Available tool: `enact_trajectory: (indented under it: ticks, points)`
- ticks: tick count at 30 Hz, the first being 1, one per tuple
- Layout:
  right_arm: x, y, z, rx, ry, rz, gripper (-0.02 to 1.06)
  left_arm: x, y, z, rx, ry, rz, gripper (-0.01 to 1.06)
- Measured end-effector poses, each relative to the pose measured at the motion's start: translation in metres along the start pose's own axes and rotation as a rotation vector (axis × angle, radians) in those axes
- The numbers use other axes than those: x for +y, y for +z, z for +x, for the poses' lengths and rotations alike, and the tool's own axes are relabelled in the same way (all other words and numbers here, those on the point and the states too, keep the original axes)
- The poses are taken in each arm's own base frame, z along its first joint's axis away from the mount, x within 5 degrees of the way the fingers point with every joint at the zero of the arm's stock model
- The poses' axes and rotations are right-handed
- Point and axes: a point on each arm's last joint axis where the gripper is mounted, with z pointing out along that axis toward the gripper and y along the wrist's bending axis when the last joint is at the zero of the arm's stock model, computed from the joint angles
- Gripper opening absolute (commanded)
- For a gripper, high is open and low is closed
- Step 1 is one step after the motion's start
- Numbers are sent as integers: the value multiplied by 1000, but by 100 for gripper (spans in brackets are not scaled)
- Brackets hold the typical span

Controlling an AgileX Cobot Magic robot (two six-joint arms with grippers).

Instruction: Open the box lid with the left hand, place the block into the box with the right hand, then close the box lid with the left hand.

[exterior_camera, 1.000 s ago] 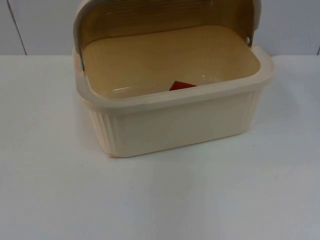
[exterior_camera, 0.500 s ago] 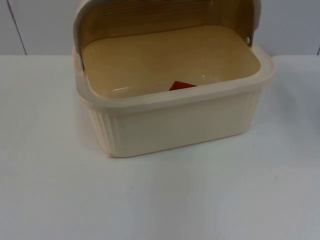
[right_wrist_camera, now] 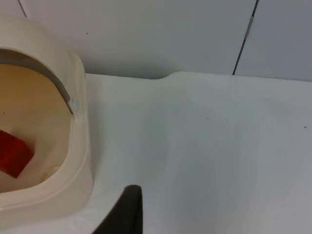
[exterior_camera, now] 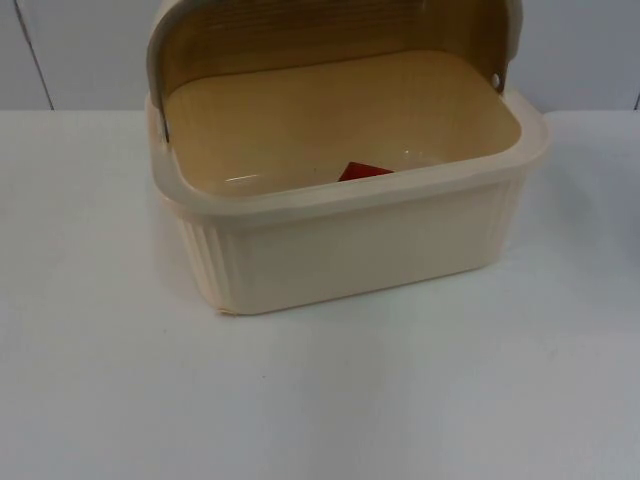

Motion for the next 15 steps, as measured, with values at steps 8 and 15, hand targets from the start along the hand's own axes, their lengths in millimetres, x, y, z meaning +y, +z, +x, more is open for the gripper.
enact_trajectory:
  ticks: [8,15]
  points:
    - [0,0,0,-2,2,0,105,-1,4,-1,-10,-38,16,41]
    - [0,0,0,-2,2,0,105,-1,33,-12,9,-37,14,41]
